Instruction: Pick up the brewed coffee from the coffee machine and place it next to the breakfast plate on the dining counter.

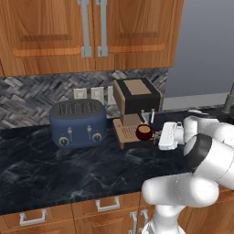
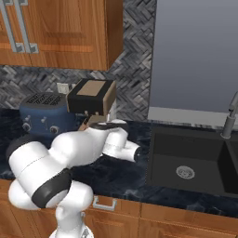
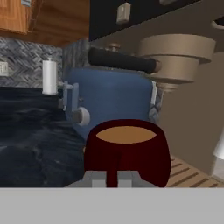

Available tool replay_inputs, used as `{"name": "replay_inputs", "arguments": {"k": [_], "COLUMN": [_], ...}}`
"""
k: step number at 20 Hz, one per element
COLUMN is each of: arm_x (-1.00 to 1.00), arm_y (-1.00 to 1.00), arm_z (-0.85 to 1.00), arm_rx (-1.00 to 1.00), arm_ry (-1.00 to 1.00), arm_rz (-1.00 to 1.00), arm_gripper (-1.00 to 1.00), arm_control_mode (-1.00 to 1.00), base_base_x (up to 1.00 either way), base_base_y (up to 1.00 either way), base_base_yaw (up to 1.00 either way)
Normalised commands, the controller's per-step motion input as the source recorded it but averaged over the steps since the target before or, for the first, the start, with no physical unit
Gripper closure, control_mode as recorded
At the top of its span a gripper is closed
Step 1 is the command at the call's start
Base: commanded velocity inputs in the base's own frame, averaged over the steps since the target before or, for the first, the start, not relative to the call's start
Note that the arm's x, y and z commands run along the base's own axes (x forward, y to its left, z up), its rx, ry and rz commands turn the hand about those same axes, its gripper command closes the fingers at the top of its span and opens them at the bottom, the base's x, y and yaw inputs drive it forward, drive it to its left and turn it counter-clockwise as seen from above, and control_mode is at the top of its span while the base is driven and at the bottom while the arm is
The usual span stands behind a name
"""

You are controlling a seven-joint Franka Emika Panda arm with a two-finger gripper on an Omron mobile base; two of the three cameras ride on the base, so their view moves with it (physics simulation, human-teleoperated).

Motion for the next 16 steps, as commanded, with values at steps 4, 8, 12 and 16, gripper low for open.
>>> {"name": "replay_inputs", "arguments": {"k": [4,8,12,16], "arm_x": [-0.8,-0.98,-0.98,-0.74], "arm_y": [-0.05,0.0,0.0,-0.04], "arm_z": [0.42,0.46,0.59,0.59], "arm_rx": [0.01,0.03,0.05,0.04], "arm_ry": [0.01,0.05,0.05,0.02], "arm_rz": [0.02,0.14,0.22,0.16], "arm_gripper": [1.0,1.0,1.0,1.0], "arm_control_mode": [-1.0,-1.0,-1.0,-1.0], "base_base_x": [0.0,0.0,0.0,0.0], "base_base_y": [0.0,0.0,0.0,0.0], "base_base_yaw": [0.0,0.0,0.0,0.0]}}
